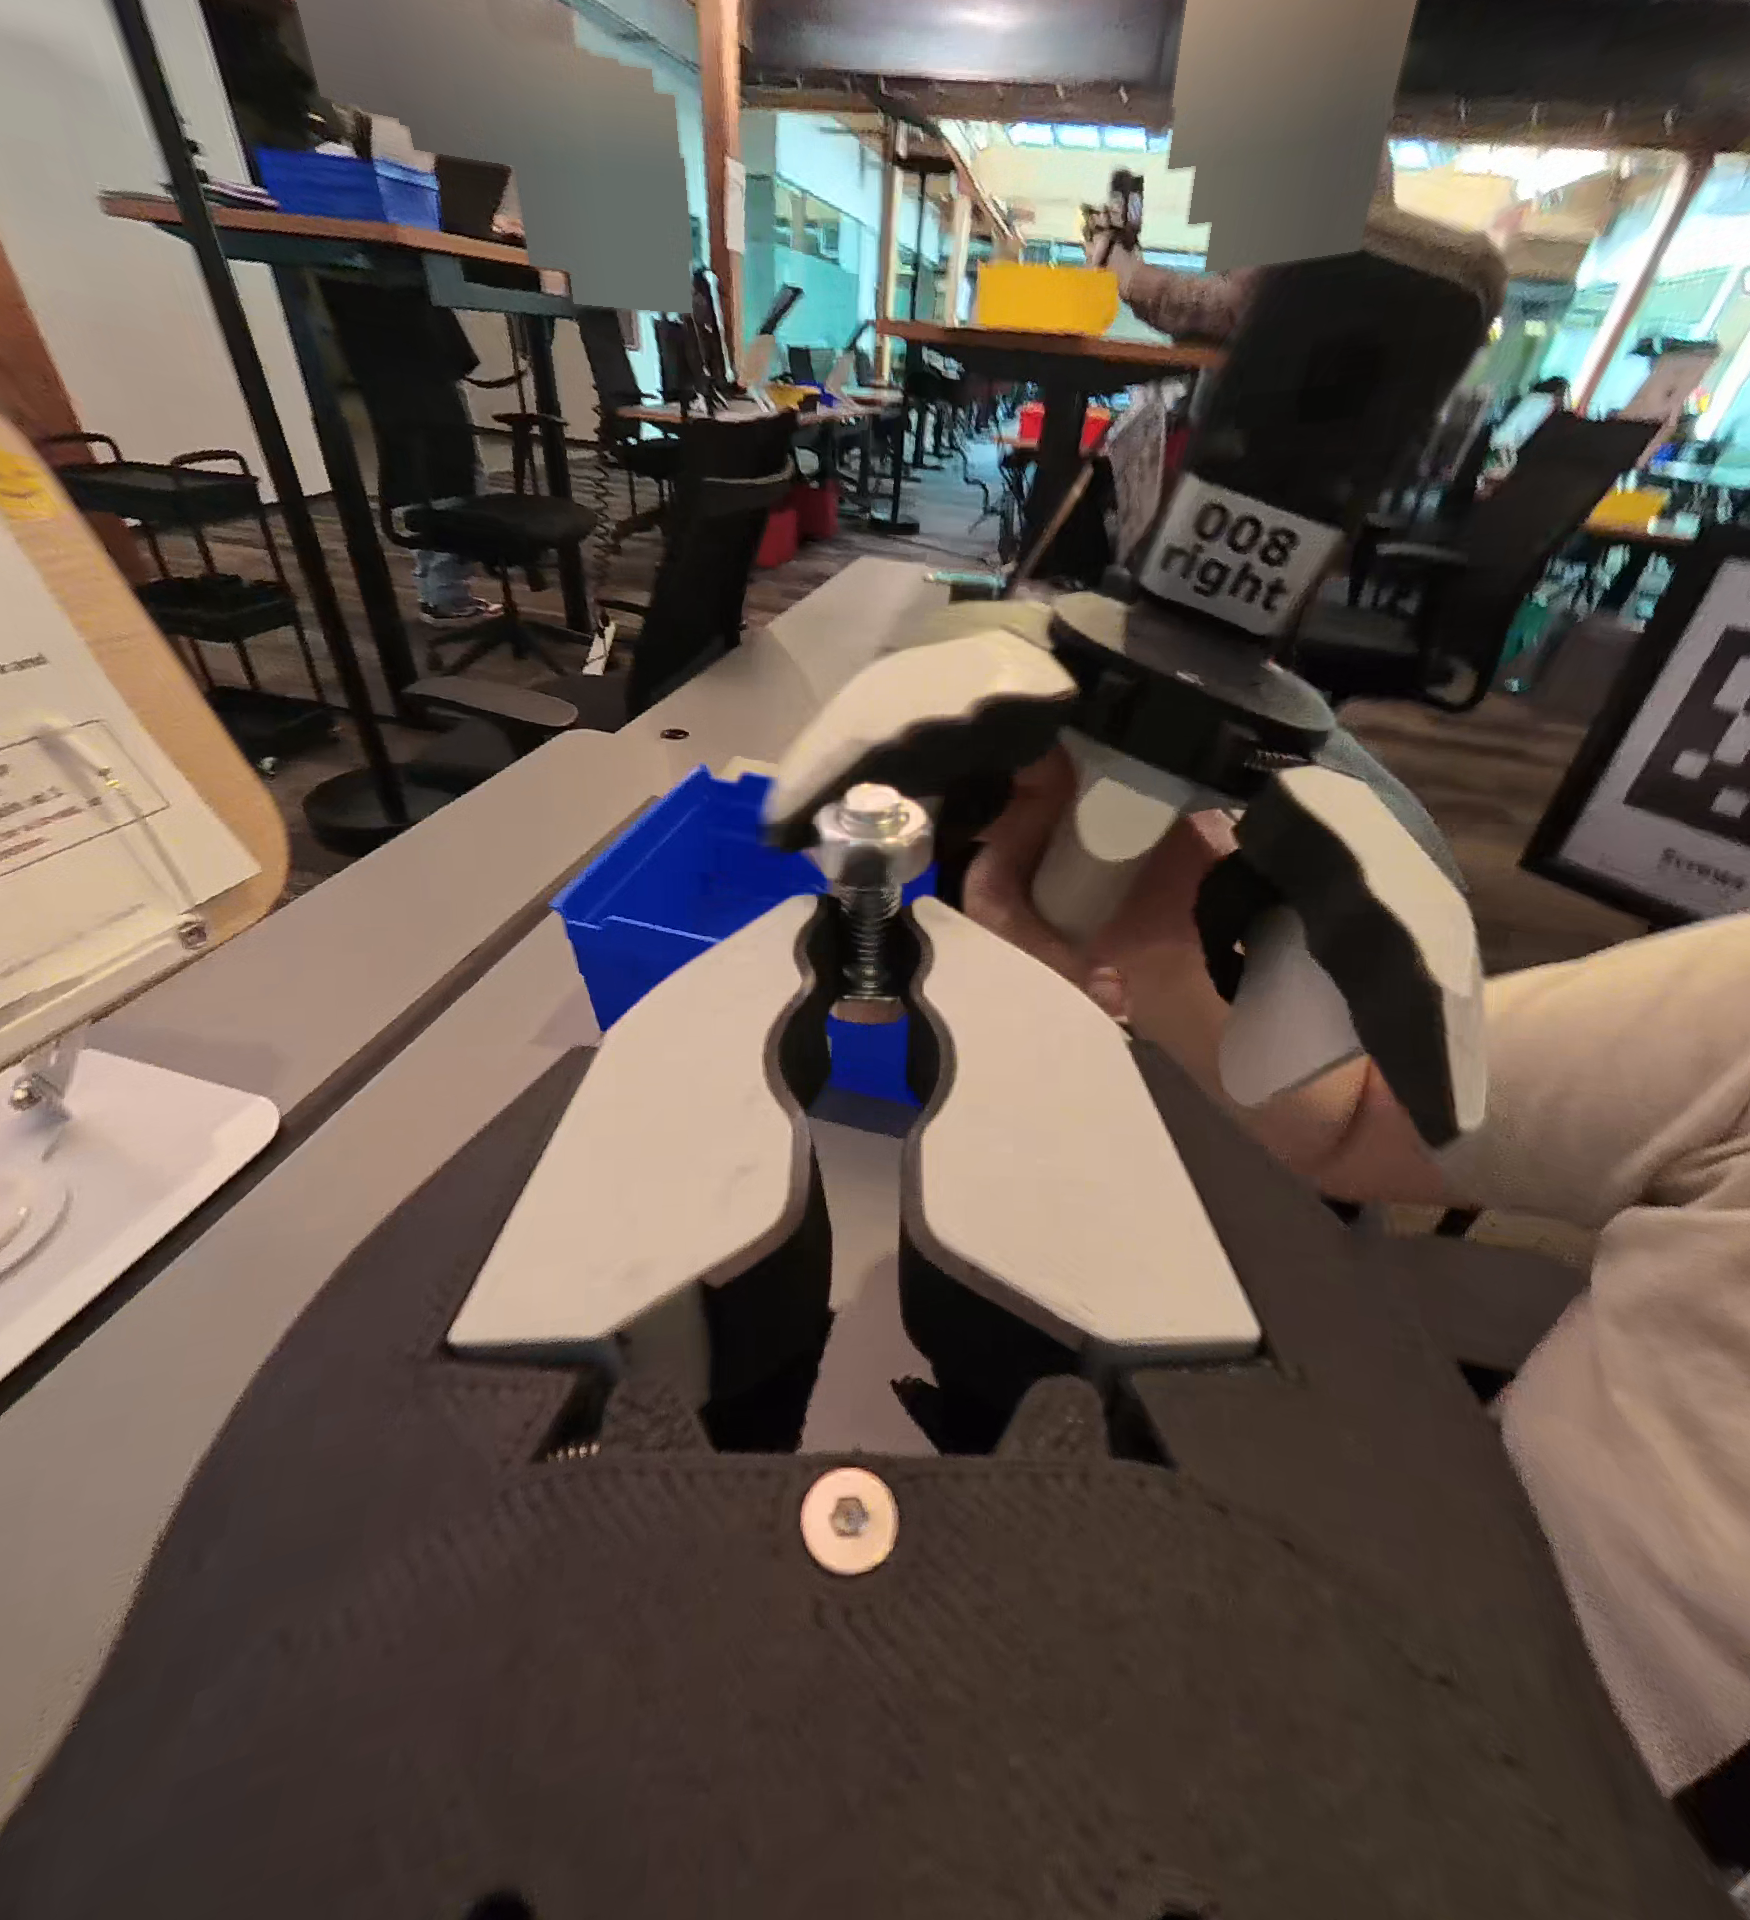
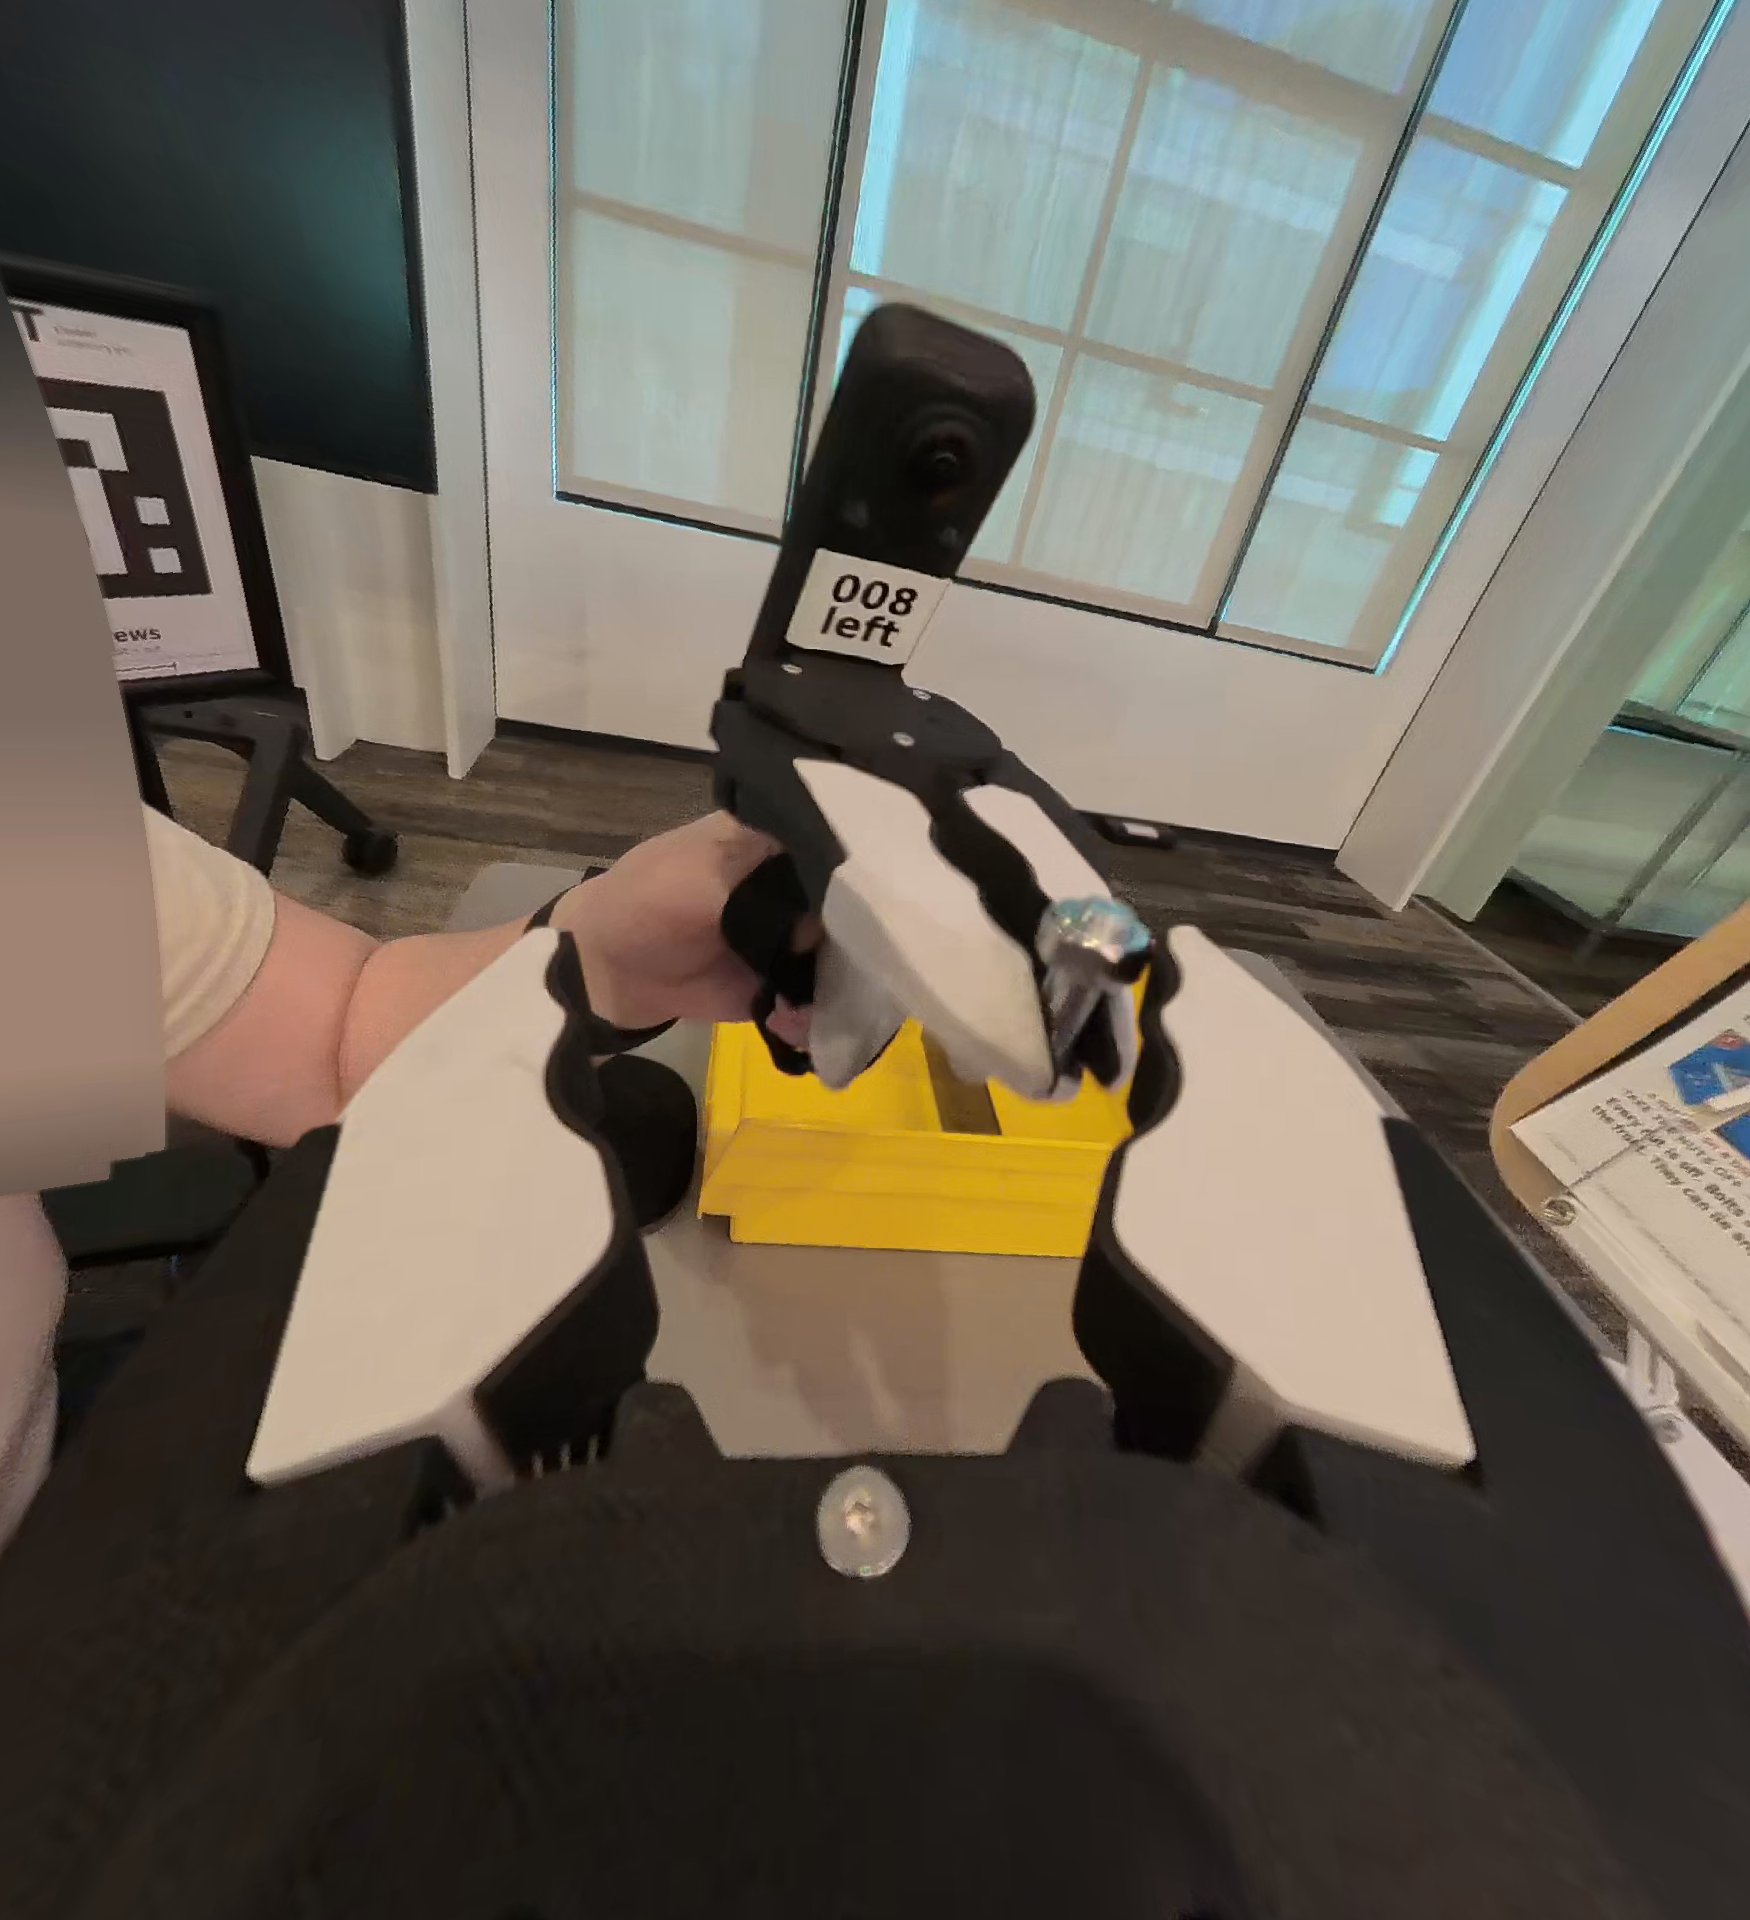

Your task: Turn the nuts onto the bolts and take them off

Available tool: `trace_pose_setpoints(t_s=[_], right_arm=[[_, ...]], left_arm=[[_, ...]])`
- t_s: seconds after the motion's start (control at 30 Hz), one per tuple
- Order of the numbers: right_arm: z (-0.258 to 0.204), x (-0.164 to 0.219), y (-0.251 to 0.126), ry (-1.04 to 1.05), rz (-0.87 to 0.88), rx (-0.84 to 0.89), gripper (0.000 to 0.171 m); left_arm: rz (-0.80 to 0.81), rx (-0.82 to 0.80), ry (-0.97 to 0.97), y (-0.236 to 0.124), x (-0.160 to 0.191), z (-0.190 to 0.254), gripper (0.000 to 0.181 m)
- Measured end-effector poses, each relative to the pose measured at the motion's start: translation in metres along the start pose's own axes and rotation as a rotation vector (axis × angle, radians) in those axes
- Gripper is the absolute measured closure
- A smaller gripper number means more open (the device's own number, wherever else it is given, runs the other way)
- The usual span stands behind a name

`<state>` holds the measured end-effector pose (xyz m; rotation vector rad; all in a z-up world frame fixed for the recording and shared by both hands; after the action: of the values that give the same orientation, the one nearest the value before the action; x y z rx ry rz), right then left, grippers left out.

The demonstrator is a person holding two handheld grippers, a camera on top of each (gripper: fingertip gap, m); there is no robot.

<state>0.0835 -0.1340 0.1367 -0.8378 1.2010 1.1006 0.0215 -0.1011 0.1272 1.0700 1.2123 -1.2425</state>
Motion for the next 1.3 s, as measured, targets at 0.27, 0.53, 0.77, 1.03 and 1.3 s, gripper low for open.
trace_pose_setpoints(t_s=[0.27, 0.53, 0.77, 1.03, 1.3], right_arm=[[0.006, -0.007, -0.004, 0.065, 0.089, 0.000, 0.081], [-0.011, -0.011, -0.016, -0.020, 0.025, -0.129, 0.104], [0.017, -0.013, -0.017, 0.052, 0.069, 0.073, 0.114], [0.029, -0.004, -0.017, 0.251, 0.057, 0.012, 0.152], [0.031, 0.002, -0.016, 0.261, 0.011, -0.008, 0.160]], left_arm=[[0.019, 0.059, 0.017, -0.003, -0.006, 0.009, 0.172], [0.026, -0.073, -0.007, -0.016, -0.006, -0.010, 0.172], [-0.005, 0.072, -0.031, -0.004, -0.002, 0.005, 0.172], [-0.070, 0.062, 0.003, 0.009, 0.006, 0.010, 0.172], [-0.078, 0.088, 0.012, 0.009, 0.006, 0.014, 0.172]])
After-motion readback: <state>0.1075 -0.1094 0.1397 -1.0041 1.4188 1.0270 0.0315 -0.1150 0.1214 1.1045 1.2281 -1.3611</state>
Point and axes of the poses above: each gripper's, where its closed fingertips meet, y out along the fingers, x out of its underside, z = x × y across the jaws, the point moved 5 cm from there along -y, back along the fingers, and after that the axes turned 8 degrees about x, right-handed, at the moved point
